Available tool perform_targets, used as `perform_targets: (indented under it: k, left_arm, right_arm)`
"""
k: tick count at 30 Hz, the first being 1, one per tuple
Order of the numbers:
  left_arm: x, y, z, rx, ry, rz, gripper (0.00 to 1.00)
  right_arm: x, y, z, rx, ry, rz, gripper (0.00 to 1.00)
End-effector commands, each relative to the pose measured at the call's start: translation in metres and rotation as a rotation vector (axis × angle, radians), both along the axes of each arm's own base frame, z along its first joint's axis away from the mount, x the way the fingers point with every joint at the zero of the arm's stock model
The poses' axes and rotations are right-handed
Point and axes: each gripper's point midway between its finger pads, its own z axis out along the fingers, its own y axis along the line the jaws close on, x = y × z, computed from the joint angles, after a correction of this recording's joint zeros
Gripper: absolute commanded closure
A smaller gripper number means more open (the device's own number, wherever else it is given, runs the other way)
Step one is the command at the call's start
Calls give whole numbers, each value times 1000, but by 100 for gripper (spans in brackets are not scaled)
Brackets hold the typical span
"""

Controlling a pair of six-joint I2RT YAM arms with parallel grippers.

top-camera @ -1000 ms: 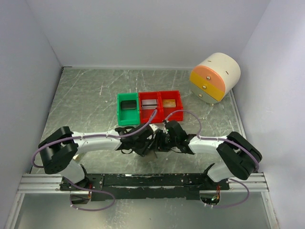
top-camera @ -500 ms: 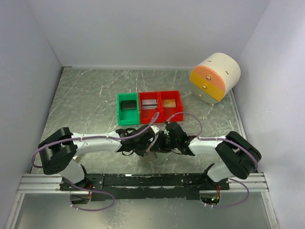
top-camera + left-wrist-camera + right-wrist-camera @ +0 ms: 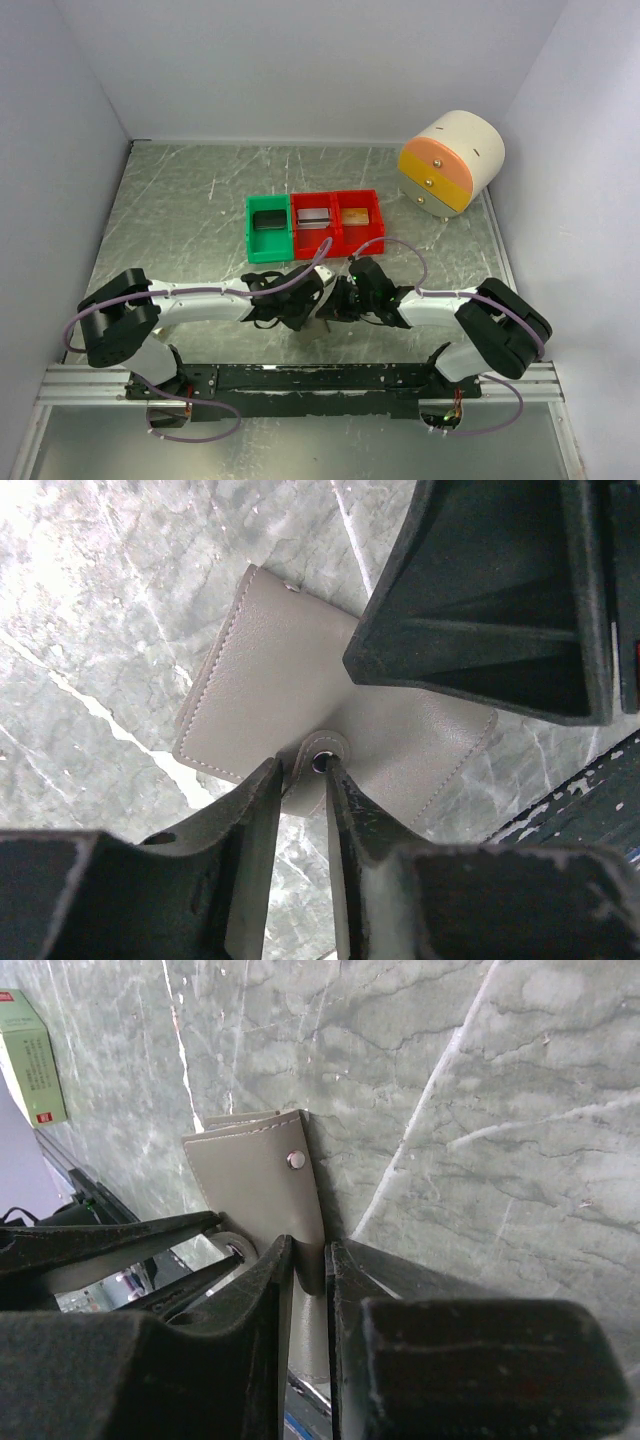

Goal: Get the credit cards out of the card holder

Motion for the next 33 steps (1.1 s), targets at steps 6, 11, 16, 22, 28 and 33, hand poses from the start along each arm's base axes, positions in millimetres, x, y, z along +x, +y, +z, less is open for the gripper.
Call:
perform_targets:
  k: [6,11,16,22,28,33]
  left_arm:
    - [-16,-2,-19,63,86,-80,59]
    - [-25,-3,-20,40,123,-96,76]
    - [-26,-4,-12,4,116,-92,92]
    - [-28,-10,-5,-38,117,-113,93]
    - [-35,-15,3,-100,126,-154,93]
    - [-48,-26,18,-204,133,-259,93]
  right_arm:
    - [-1,-11,-14,-58,9,-22,89]
    - [-2,-12,-16,-61,17,-23,89]
    - [-2,-11,-16,-61,20,-22,89]
    - [-1,-11,-16,-61,18,-24,89]
    - [-2,-11,-17,-62,23,-22,89]
    - [-1,-10,-18,-59,25,-21,89]
